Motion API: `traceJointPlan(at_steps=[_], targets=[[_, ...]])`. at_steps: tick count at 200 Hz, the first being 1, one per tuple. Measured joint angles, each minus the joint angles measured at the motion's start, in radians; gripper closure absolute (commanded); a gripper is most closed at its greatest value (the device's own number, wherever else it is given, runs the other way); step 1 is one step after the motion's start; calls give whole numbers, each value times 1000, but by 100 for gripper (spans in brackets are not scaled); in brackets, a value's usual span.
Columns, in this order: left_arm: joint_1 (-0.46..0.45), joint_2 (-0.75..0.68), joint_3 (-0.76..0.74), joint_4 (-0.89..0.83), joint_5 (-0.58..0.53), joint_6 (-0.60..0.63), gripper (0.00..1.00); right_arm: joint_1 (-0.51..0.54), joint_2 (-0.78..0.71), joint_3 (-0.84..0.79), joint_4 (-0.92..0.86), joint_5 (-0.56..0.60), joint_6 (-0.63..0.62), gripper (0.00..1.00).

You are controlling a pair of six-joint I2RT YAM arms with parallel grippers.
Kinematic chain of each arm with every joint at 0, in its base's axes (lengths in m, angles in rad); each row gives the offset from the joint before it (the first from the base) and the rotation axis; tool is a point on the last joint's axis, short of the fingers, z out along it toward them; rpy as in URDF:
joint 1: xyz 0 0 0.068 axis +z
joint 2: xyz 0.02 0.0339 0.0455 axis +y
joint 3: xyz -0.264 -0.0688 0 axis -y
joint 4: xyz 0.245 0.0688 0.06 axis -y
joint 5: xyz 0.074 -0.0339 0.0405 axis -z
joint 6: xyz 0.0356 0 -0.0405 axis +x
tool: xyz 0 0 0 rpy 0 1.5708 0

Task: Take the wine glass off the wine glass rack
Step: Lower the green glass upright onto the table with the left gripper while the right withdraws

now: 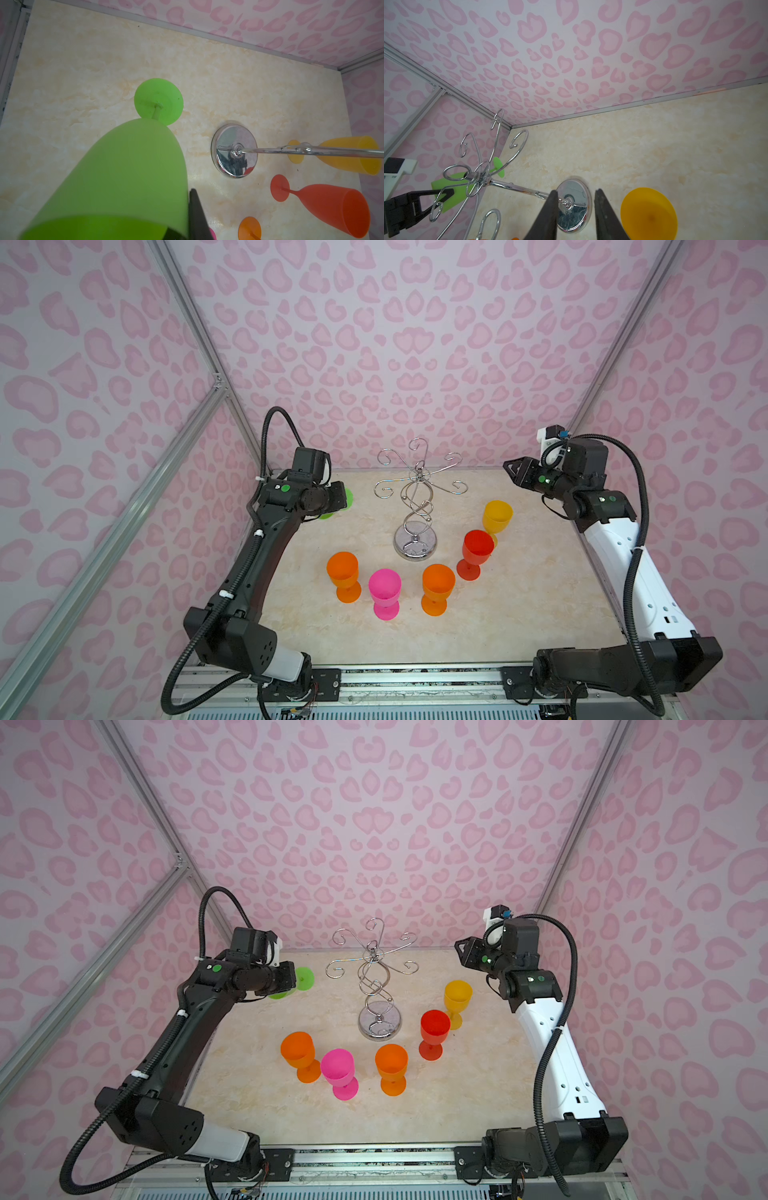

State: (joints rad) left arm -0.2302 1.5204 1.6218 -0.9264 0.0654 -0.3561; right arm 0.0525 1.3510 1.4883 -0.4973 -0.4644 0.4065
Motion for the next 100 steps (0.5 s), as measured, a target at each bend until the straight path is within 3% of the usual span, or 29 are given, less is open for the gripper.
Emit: traceJointPlan(at_steps=[100], targets=[[-51,213,56,-103,-27,68,97,-1,23,-35,-21,-8,-6,69]])
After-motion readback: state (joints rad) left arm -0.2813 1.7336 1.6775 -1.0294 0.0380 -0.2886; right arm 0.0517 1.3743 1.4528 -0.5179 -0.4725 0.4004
